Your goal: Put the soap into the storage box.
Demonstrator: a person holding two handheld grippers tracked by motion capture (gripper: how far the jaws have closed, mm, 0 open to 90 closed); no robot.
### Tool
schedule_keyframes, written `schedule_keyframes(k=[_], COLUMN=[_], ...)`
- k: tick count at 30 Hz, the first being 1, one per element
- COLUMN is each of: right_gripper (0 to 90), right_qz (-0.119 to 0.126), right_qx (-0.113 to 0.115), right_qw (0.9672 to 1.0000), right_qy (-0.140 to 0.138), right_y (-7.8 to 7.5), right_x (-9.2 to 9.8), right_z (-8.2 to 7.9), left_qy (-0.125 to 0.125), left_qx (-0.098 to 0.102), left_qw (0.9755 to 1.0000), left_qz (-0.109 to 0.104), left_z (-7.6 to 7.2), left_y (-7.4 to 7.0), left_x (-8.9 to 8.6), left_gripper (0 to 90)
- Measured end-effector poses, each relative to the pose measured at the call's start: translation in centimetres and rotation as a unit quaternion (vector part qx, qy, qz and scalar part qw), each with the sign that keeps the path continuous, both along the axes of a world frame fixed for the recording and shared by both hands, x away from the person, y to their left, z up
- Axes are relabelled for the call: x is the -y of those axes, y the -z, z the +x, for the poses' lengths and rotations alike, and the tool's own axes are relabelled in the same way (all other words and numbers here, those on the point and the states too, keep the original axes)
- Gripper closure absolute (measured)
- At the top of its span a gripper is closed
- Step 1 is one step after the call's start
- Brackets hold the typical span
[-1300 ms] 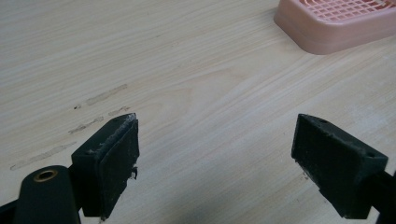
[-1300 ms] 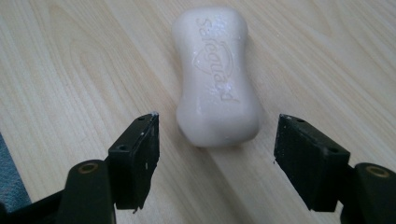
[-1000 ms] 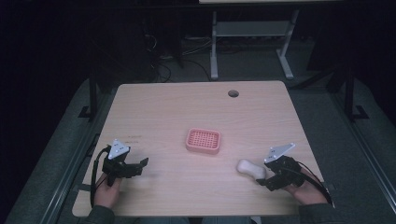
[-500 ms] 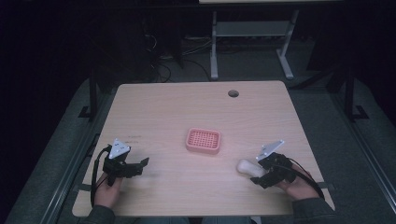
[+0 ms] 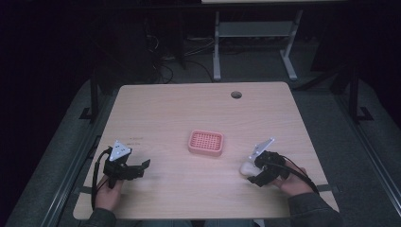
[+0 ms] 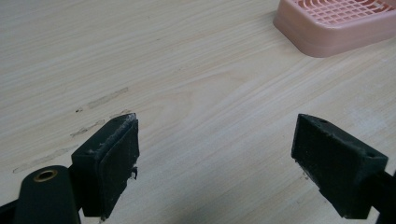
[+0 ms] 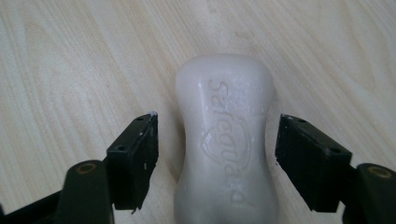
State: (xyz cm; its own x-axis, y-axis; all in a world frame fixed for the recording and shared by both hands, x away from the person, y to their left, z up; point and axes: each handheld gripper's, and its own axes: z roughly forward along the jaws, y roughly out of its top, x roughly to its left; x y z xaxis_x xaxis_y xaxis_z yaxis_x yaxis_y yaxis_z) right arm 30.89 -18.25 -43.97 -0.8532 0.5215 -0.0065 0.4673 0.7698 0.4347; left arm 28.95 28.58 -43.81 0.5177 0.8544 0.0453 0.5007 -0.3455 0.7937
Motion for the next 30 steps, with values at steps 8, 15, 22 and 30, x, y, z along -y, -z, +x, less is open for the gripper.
schedule_keyframes(k=[8, 15, 22, 30], right_gripper=[42.7, 43.1, 40.3, 36.9], right_qz=[-0.02, -0.025, -0.043, -0.048], right_qx=[-0.016, -0.022, -0.038, -0.041], right_qw=[0.9997, 0.9994, 0.9983, 0.9979], right_qy=[-0.005, -0.009, -0.003, -0.01], right_y=[0.5, 0.7, 0.6, 0.6], right_x=[-0.2, -0.2, -0.6, -0.8], right_z=[0.9, 1.1, 1.4, 1.6], left_qy=[0.0, -0.001, -0.001, -0.003], left_qx=[0.0, 0.0, 0.0, -0.001], left_qw=[1.0, 1.0, 1.0, 1.0], left_qz=[0.0, -0.001, -0.001, -0.002], left_z=[0.0, 0.0, 0.0, 0.1], left_y=[0.0, 0.0, 0.0, 0.0], left_x=[0.0, 0.0, 0.0, -0.1], left_gripper=[14.7, 14.7, 14.7, 14.7])
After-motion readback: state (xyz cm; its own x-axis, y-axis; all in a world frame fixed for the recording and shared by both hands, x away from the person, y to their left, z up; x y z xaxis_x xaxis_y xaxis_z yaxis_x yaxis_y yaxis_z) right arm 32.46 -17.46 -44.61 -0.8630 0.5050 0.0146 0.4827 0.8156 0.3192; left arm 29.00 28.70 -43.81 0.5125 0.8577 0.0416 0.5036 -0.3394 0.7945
